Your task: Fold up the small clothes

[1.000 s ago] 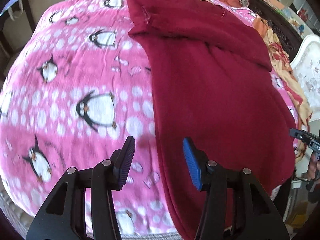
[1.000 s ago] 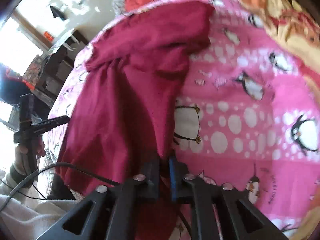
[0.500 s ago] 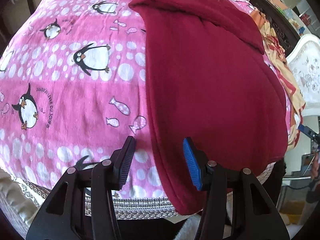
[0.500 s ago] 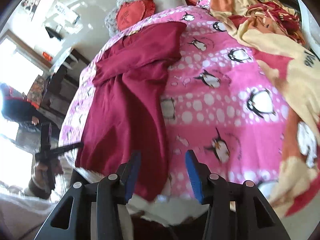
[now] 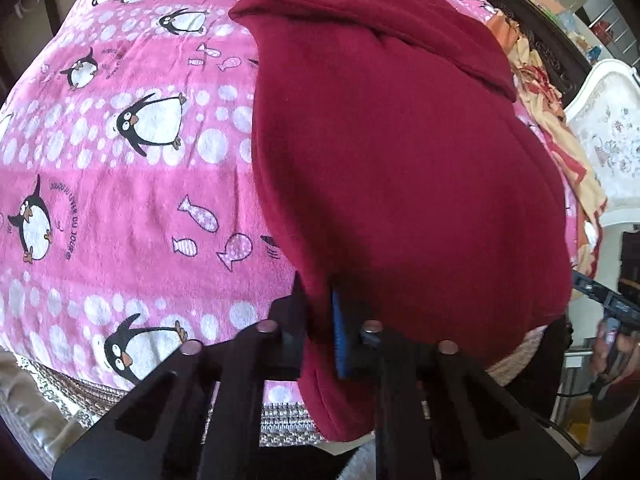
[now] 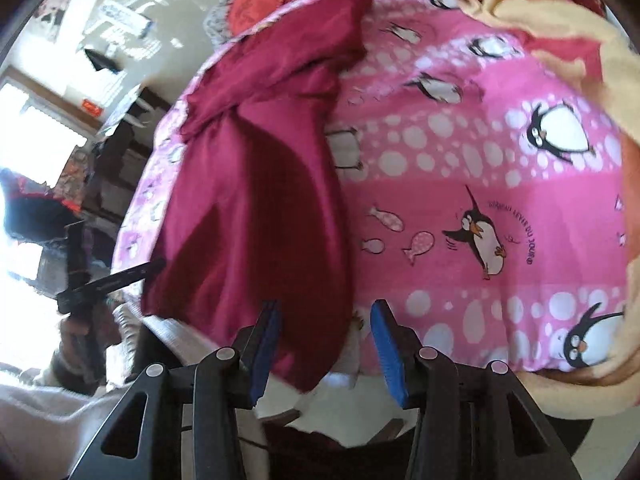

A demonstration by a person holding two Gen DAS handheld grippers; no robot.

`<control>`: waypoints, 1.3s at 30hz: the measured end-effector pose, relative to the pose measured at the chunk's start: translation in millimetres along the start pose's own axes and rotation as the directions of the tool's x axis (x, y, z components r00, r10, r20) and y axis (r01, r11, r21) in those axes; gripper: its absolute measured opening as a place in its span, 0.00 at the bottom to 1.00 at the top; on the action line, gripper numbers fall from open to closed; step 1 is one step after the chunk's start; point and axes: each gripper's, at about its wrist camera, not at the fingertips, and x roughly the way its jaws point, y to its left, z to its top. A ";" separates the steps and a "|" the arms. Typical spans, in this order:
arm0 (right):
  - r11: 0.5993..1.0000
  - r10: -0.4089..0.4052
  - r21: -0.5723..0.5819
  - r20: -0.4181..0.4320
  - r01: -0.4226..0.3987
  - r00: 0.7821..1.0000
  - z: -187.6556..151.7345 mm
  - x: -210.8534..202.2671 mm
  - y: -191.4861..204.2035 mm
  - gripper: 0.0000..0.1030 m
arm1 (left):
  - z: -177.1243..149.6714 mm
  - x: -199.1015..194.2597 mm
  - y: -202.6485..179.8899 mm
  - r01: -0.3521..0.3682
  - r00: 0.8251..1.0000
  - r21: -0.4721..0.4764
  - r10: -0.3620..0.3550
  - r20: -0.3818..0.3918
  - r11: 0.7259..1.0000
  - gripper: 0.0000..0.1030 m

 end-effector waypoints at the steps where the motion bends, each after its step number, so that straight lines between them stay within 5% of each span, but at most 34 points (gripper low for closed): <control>1: 1.000 0.009 0.013 0.000 -0.009 1.000 0.0 2.0 -1.1 0.43 | -1.4 -6.9 1.6 0.009 1.000 0.005 -0.009 0.013 1.000 0.06; 6: 0.997 0.064 -0.041 -0.010 -0.065 0.998 -2.5 -3.3 17.5 0.45 | -12.7 -48.9 19.1 0.000 0.995 0.040 -0.004 0.103 0.999 0.05; 17: 0.998 0.052 -0.015 -0.052 -0.053 0.997 -9.8 5.8 14.1 0.45 | -29.1 -22.4 37.3 -0.020 1.000 -0.018 0.020 0.007 1.000 0.06; 21: 0.998 0.051 -0.021 -0.057 -0.052 0.997 -9.7 9.7 15.9 0.45 | -29.9 -15.8 28.9 -0.051 0.998 -0.016 0.050 -0.033 0.999 0.25; 39: 0.997 0.080 0.000 -0.035 -0.080 0.996 -8.9 13.4 17.5 0.46 | -31.6 -4.9 9.5 -0.107 0.994 -0.012 0.107 -0.007 0.994 0.36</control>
